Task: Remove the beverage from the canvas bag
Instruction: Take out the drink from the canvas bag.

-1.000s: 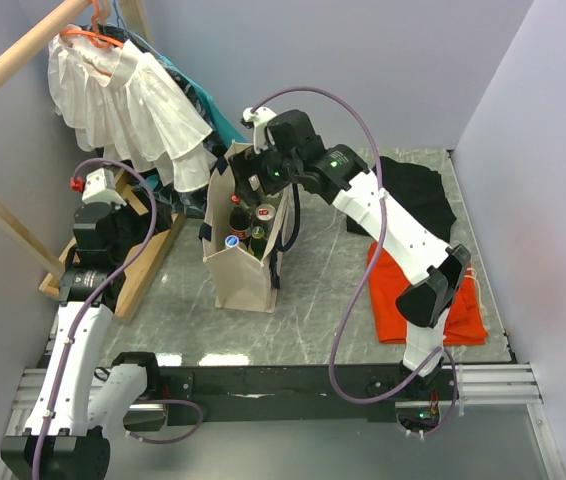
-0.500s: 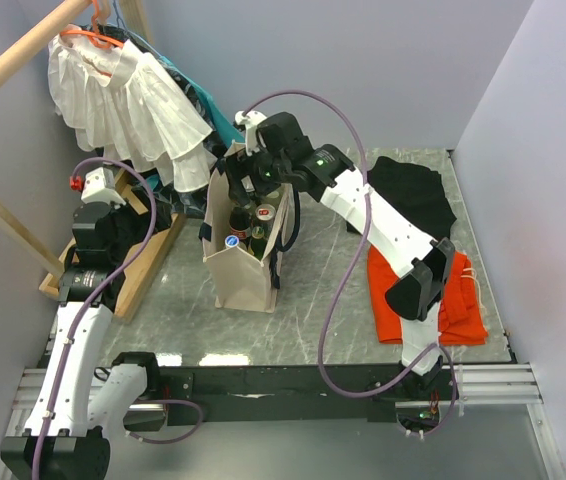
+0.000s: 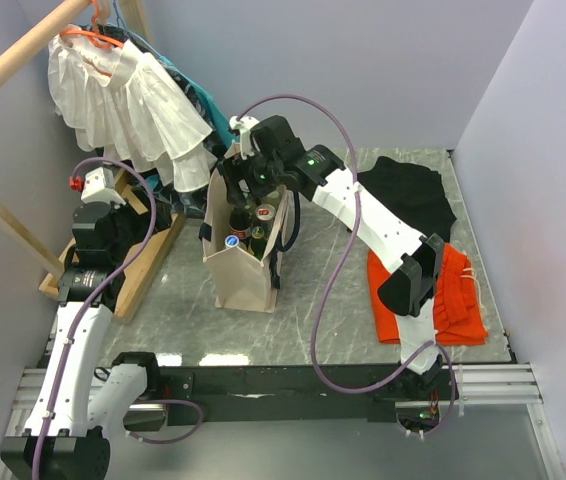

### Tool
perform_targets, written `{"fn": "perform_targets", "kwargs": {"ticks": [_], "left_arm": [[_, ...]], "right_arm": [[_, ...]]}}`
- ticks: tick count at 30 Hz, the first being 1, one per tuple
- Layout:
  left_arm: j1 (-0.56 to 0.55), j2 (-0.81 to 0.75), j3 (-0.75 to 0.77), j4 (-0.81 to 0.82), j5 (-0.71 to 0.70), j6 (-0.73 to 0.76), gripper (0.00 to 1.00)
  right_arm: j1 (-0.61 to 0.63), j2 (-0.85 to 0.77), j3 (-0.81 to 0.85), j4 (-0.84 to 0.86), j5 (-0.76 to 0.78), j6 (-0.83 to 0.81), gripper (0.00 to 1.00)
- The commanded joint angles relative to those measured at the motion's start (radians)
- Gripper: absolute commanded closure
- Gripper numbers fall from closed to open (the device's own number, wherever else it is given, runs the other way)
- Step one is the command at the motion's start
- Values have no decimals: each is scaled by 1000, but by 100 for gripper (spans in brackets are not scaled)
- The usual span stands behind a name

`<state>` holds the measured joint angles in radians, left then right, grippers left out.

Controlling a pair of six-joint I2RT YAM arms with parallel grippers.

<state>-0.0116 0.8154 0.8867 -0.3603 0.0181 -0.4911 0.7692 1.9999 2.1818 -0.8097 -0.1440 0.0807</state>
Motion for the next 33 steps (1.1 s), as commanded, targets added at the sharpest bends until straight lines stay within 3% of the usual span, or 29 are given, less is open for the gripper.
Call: {"fn": "perform_targets", "kwargs": {"ticks": [1, 10, 23, 33], "left_arm": [[1, -7, 23, 32, -9, 0, 4], [1, -12, 15, 29, -15, 2, 4], [-1, -18, 9, 21, -15, 2, 4], [-1, -27, 11, 8, -15, 3, 4]], "right_arm": [[13, 11, 59, 3, -14, 2, 17], [21, 66, 130, -55, -11, -2, 27], [30, 92, 142, -74, 6, -13, 24], [33, 105, 151, -74, 23, -18, 29]]}}
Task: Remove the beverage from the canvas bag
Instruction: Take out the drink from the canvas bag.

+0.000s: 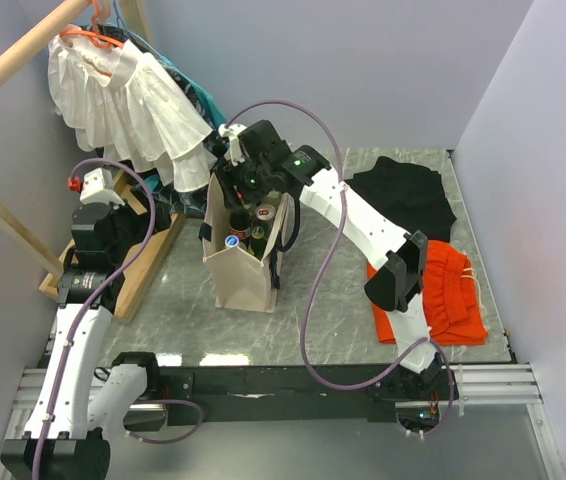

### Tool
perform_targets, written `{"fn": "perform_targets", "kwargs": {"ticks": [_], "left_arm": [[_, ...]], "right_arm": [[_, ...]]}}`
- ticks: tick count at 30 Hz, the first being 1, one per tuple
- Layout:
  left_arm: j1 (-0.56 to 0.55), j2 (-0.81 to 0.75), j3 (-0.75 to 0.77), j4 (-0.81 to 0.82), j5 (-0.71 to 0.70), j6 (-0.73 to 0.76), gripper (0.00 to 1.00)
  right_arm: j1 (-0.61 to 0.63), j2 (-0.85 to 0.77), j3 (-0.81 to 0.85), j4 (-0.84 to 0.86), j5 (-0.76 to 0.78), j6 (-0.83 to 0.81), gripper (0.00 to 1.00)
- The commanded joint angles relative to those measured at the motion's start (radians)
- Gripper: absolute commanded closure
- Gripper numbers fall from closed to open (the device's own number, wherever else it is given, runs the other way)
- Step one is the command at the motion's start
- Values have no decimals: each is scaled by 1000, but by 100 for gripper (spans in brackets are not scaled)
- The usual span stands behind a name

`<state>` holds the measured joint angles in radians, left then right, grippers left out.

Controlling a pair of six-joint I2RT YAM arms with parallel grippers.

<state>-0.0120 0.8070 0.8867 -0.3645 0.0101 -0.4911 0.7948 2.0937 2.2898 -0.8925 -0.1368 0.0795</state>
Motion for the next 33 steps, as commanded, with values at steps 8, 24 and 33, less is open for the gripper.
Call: {"fn": "perform_targets", "kwargs": {"ticks": [8, 24, 33], "left_arm": [[0, -26, 5, 10, -34, 6, 4], [1, -28, 15, 4, -50, 14, 4], [0, -29, 23, -1, -56, 17, 4]], "right_arm": [[9, 25, 54, 6, 16, -18, 29], [7, 43, 68, 23, 3, -15, 33], [9, 48, 71, 32, -1, -11, 35]]}}
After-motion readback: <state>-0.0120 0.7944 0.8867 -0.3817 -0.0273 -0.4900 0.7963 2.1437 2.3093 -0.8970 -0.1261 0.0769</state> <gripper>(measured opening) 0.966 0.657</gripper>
